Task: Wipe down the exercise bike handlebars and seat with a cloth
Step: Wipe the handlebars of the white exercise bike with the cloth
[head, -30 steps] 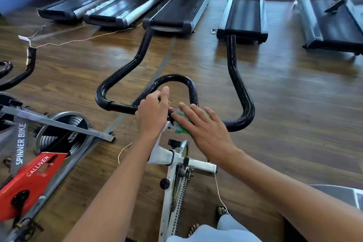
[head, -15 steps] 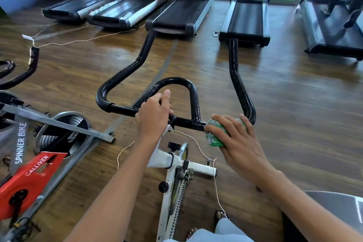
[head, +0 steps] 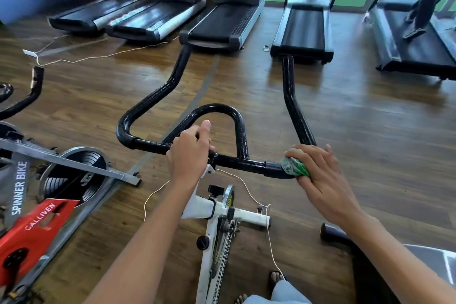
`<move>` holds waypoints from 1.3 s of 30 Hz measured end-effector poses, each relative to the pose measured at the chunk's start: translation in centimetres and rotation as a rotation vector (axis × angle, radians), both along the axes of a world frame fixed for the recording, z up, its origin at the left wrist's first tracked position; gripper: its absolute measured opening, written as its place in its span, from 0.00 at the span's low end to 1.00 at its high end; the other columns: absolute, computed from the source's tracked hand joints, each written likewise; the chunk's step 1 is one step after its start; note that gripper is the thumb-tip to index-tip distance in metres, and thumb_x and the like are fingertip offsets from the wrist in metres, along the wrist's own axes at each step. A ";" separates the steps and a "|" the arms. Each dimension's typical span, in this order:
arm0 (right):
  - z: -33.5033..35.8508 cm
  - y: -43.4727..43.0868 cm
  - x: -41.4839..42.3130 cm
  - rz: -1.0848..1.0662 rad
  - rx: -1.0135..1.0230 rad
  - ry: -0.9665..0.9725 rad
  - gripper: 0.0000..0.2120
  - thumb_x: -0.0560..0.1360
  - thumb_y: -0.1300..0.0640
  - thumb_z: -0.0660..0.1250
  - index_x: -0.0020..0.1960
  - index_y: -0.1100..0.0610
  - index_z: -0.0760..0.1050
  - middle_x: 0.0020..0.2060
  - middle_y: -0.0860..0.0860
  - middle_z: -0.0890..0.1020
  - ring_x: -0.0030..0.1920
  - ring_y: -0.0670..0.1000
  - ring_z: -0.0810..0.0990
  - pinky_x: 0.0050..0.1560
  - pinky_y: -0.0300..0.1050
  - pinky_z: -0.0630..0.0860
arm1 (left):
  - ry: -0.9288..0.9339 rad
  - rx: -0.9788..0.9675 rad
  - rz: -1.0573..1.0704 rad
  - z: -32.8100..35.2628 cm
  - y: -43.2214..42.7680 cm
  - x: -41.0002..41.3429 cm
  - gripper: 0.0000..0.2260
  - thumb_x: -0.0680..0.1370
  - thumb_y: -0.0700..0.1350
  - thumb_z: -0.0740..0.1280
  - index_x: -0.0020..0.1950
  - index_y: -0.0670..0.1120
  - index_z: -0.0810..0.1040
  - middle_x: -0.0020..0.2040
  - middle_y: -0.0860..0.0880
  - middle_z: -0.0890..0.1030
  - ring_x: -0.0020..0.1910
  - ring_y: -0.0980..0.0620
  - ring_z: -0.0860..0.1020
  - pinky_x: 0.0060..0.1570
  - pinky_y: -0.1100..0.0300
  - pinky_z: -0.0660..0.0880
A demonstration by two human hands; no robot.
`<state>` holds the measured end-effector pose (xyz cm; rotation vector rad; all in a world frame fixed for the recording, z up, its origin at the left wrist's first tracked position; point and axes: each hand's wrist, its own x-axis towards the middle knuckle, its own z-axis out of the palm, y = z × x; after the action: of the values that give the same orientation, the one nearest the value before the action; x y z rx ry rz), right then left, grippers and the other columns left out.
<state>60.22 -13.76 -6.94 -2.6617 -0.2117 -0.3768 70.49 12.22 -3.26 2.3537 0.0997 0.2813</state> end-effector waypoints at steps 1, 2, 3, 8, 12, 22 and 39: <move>0.4 0.4 0.4 -0.028 0.018 0.009 0.22 0.76 0.51 0.53 0.68 0.47 0.71 0.64 0.45 0.74 0.69 0.50 0.68 0.79 0.51 0.45 | 0.004 0.006 0.000 0.0 0.0 0.1 0.24 0.82 0.62 0.53 0.37 0.51 0.78 0.31 0.56 0.82 0.42 0.53 0.81 0.54 0.49 0.74; 1.0 1.2 0.8 -0.066 0.035 0.014 0.22 0.77 0.50 0.52 0.68 0.47 0.71 0.63 0.46 0.75 0.67 0.49 0.68 0.78 0.51 0.47 | 0.016 0.003 -0.013 0.0 0.2 0.2 0.24 0.82 0.63 0.53 0.37 0.51 0.78 0.31 0.56 0.82 0.42 0.53 0.81 0.54 0.48 0.75; 1.6 2.3 1.2 -0.111 0.072 0.020 0.22 0.77 0.50 0.51 0.69 0.48 0.70 0.63 0.48 0.76 0.64 0.49 0.68 0.76 0.53 0.52 | 0.042 -0.019 -0.046 -0.1 0.3 0.4 0.24 0.82 0.64 0.53 0.38 0.51 0.79 0.31 0.57 0.83 0.41 0.54 0.81 0.54 0.48 0.75; 4.9 8.5 3.6 -0.214 0.257 0.071 0.16 0.82 0.51 0.53 0.68 0.50 0.67 0.61 0.52 0.77 0.57 0.56 0.74 0.58 0.55 0.67 | 0.028 -0.421 -0.061 1.4 2.8 1.9 0.22 0.83 0.58 0.58 0.47 0.42 0.82 0.41 0.46 0.84 0.42 0.49 0.82 0.46 0.57 0.78; 4.1 13.2 5.1 -0.172 -0.022 0.220 0.24 0.84 0.48 0.51 0.79 0.48 0.50 0.73 0.55 0.66 0.67 0.58 0.70 0.64 0.55 0.67 | -0.145 -0.173 0.298 0.8 7.3 5.7 0.10 0.80 0.49 0.64 0.55 0.46 0.80 0.56 0.45 0.76 0.57 0.44 0.75 0.59 0.53 0.73; 2.9 13.6 11.3 -0.252 0.123 0.444 0.31 0.85 0.47 0.50 0.81 0.52 0.37 0.79 0.59 0.46 0.77 0.63 0.58 0.68 0.62 0.67 | 0.295 0.085 0.430 -0.4 10.9 12.2 0.22 0.84 0.50 0.54 0.74 0.40 0.65 0.75 0.39 0.65 0.74 0.40 0.60 0.71 0.42 0.56; 2.1 14.6 21.9 -0.105 -0.210 0.289 0.31 0.81 0.33 0.46 0.77 0.50 0.56 0.72 0.56 0.67 0.69 0.60 0.68 0.65 0.58 0.68 | 0.158 0.191 0.498 -2.2 11.2 12.1 0.19 0.84 0.47 0.54 0.74 0.45 0.70 0.71 0.43 0.72 0.69 0.42 0.68 0.66 0.43 0.65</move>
<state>82.14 0.85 -4.88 -2.9005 -0.0222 0.0024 82.60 23.46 -5.48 2.5090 0.7713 0.3539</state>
